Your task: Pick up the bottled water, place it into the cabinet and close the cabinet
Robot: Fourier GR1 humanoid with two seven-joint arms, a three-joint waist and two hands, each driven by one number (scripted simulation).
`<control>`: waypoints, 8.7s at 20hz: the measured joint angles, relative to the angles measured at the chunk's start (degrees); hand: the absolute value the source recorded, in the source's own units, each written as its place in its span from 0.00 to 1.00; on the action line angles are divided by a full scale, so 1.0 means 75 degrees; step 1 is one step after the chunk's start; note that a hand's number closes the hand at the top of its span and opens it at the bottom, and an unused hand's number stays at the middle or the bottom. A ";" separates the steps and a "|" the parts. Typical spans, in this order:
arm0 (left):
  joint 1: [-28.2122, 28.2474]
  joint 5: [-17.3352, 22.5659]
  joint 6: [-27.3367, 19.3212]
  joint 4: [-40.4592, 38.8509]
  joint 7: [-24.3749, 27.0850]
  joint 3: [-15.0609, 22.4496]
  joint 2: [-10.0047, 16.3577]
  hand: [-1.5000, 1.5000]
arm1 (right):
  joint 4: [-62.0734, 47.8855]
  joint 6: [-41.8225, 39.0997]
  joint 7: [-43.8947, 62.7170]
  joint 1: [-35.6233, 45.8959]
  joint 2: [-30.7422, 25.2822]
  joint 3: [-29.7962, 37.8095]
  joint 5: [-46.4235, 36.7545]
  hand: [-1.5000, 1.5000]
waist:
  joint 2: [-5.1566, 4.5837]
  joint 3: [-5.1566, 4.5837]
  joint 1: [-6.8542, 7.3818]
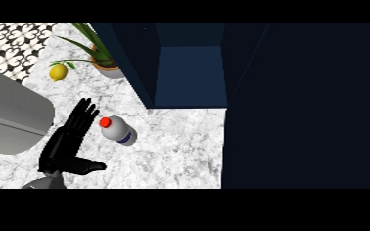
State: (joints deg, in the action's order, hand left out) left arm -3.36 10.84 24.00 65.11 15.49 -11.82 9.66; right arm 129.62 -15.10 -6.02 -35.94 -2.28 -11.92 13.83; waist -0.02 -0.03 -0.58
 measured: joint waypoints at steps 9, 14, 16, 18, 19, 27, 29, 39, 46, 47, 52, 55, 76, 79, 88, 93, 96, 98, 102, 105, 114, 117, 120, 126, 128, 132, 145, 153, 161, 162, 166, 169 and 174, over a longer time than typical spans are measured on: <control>-0.1062 -0.0146 0.0430 -0.2575 0.1040 -0.0213 0.0151 0.00 | -0.0094 -0.0059 -0.0204 -0.0180 -0.0067 0.0046 0.0049 0.00 | -0.0005 -0.0001 -0.0017; -0.1659 -0.0503 0.0455 -0.3965 0.1917 -0.0189 0.0193 0.00 | -0.0239 -0.0061 -0.0356 -0.0169 -0.0017 -0.0095 -0.0135 0.00 | -0.0009 -0.0003 -0.0030; -0.1945 -0.0584 0.0504 -0.4500 0.2189 -0.0218 0.0245 0.00 | -0.0156 -0.0125 -0.0402 -0.0262 -0.0088 -0.0071 -0.0093 0.00 | -0.0011 -0.0005 -0.0042; -0.2208 -0.0682 0.0474 -0.5008 0.2447 -0.0225 0.0223 0.00 | -0.0066 -0.0088 -0.0266 -0.0173 -0.0133 -0.0001 -0.0005 0.00 | -0.0017 -0.0005 -0.0050; -0.2343 -0.0684 0.0480 -0.5203 0.2465 -0.0245 0.0209 0.00 | -0.0191 -0.0178 -0.0420 -0.0237 -0.0146 -0.0028 -0.0050 0.00 | -0.0016 -0.0007 -0.0058; -0.2847 -0.0762 0.0632 -0.6358 0.2961 -0.0320 0.0215 0.00 | -0.0403 -0.0033 -0.0456 -0.0039 -0.0016 -0.0200 -0.0198 0.00 | -0.0024 -0.0003 -0.0075; -0.2964 -0.0706 0.0776 -0.6516 0.2873 -0.0360 0.0237 0.00 | -0.0495 -0.0025 -0.0529 -0.0019 0.0003 -0.0238 -0.0256 0.00 | -0.0025 -0.0001 -0.0076; -0.3277 -0.0454 0.1211 -0.6780 0.2593 -0.0483 0.0009 0.00 | -0.0418 -0.0012 -0.0324 0.0078 -0.0086 -0.0159 -0.0024 0.00 | -0.0010 0.0030 -0.0067; -0.3317 -0.0579 0.1326 -0.6737 0.2680 -0.0296 -0.0185 1.00 | -0.0365 -0.0040 -0.0265 0.0034 -0.0149 -0.0163 0.0073 0.00 | -0.0018 0.0021 -0.0088; -0.3297 -0.0611 0.1341 -0.6719 0.2649 -0.0240 -0.0261 1.00 | -0.0503 0.0042 -0.0322 0.0153 -0.0057 -0.0253 -0.0073 0.00 | -0.0018 0.0015 -0.0072; -0.3347 -0.0633 0.1384 -0.6648 0.2612 -0.0131 -0.0529 1.00 | -0.0515 0.0057 -0.0347 0.0044 -0.0084 -0.0290 -0.0107 0.00 | -0.0022 -0.0002 -0.0067; -0.3307 -0.0621 0.1413 -0.6615 0.2610 -0.0102 -0.0572 1.00 | -0.0536 -0.0043 -0.0549 -0.0137 -0.0148 -0.0299 -0.0125 0.00 | -0.0021 -0.0003 -0.0067; -0.1771 0.0925 0.1009 -0.4961 0.2669 -0.0943 -0.0275 1.00 | -0.0784 0.0101 -0.0594 0.0096 -0.0175 -0.0187 -0.0144 0.00 | 0.0021 0.0006 0.0070; -0.1532 0.1226 0.0983 -0.4180 0.2188 -0.0860 -0.0487 1.00 | -0.0795 0.0131 -0.0537 0.0169 -0.0170 -0.0234 -0.0149 0.00 | 0.0030 0.0010 0.0095; -0.0655 0.1868 0.0190 -0.1167 0.0393 -0.0147 -0.1044 1.00 | -0.0975 0.0140 -0.0704 0.0179 -0.0128 -0.0409 -0.0213 0.00 | 0.0032 0.0011 0.0096; -0.0419 0.2021 -0.0668 0.0218 -0.0091 0.0699 -0.1214 1.00 | -0.0780 0.0204 -0.0613 0.0049 -0.0152 -0.0579 -0.0201 0.00 | 0.0028 0.0008 0.0071; -0.0519 0.2132 -0.1475 0.0831 -0.0204 0.1380 -0.1251 1.00 | -0.0870 0.0140 -0.0718 0.0002 -0.0201 -0.0581 -0.0146 0.00 | 0.0028 0.0007 0.0052; -0.0592 0.2130 -0.1961 0.1134 -0.0262 0.1760 -0.1265 1.00 | -0.0832 0.0336 -0.0495 0.0226 -0.0090 -0.0698 -0.0220 0.00 | 0.0021 0.0007 0.0055; -0.1210 0.2057 -0.2984 0.1410 -0.0508 0.2271 -0.1279 1.00 | -0.0814 0.0436 -0.0346 0.0412 -0.0087 -0.0714 -0.0187 0.00 | 0.0014 0.0006 0.0036; -0.1650 0.1957 -0.3602 0.1509 -0.0820 0.2564 -0.1283 1.00 | -0.0857 0.0324 -0.0481 0.0324 -0.0225 -0.0544 -0.0034 0.00 | 0.0014 0.0005 0.0018; -0.2911 0.1619 -0.5582 0.0700 -0.0575 0.3404 -0.1265 1.00 | -0.1044 0.0313 -0.0486 0.0510 -0.0268 -0.0504 0.0083 0.00 | 0.0037 -0.0011 0.0017; -0.3025 0.1405 -0.6220 0.0532 -0.0481 0.3601 -0.1237 1.00 | -0.1097 0.0311 -0.0534 0.0501 -0.0246 -0.0576 0.0037 0.00 | 0.0068 -0.0011 0.0005; -0.3150 0.1214 -0.6789 0.0361 -0.0472 0.3699 -0.1245 1.00 | -0.1093 0.0293 -0.0461 0.0529 -0.0287 -0.0524 0.0141 0.00 | 0.0088 0.0000 -0.0013; -0.3338 0.0820 -0.7862 0.0163 -0.0760 0.3863 -0.1253 1.00 | -0.1196 0.0198 -0.0491 0.0648 -0.0320 -0.0498 0.0231 0.00 | 0.0115 0.0017 -0.0082; -0.3394 0.0671 -0.8189 0.0080 -0.0786 0.3911 -0.1262 1.00 | -0.1201 0.0233 -0.0454 0.0722 -0.0274 -0.0568 0.0196 0.00 | 0.0115 0.0022 -0.0106; -0.4166 0.0473 -0.8334 -0.0499 -0.1061 0.3888 -0.1132 1.00 | -0.1269 0.0208 -0.0455 0.0815 -0.0252 -0.0635 0.0184 0.00 | 0.0037 0.0022 -0.0261; -0.7326 -0.0008 -0.7779 -0.5139 0.0145 0.2812 -0.1015 1.00 | -0.1266 0.0137 -0.0437 0.0792 -0.0356 -0.0606 0.0248 0.00 | -0.0156 0.0002 -0.0451; -0.7896 -0.0353 -0.8389 -0.6678 0.0746 0.2580 -0.1061 0.00 | -0.1524 0.0060 -0.0685 0.0837 -0.0335 -0.0610 0.0198 0.00 | -0.0157 0.0016 -0.0470; -0.8210 -0.0297 -0.8504 -0.7373 0.1025 0.2251 -0.1075 0.00 | -0.1551 0.0022 -0.0798 0.0711 -0.0362 -0.0668 0.0149 0.00 | -0.0142 0.0035 -0.0519; -0.8247 -0.0299 -0.8542 -0.7458 0.1026 0.2226 -0.1068 0.00 | -0.1546 -0.0015 -0.0825 0.0694 -0.0390 -0.0645 0.0178 0.00 | -0.0150 0.0036 -0.0538; -0.8321 -0.0252 -0.8576 -0.7599 0.1157 0.2095 -0.1056 0.00 | -0.1477 0.0089 -0.0765 0.0761 -0.0303 -0.0779 0.0071 0.00 | -0.0160 0.0039 -0.0551; -0.8332 -0.0164 -0.8435 -0.7594 0.1331 0.1958 -0.1049 0.00 | -0.1350 0.0052 -0.0746 0.0650 -0.0369 -0.0799 0.0107 0.00 | -0.0161 0.0034 -0.0549; -0.8243 0.0137 -0.7732 -0.7244 0.1984 0.1612 -0.1082 0.00 | -0.1435 0.0107 -0.0813 0.0714 -0.0337 -0.0746 0.0063 0.00 | -0.0174 0.0012 -0.0475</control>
State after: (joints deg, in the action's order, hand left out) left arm -65.18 11.87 -33.99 10.78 30.37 0.27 1.55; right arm 118.86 -14.30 -12.12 -30.58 -4.81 -17.52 14.31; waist -1.32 0.06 -4.14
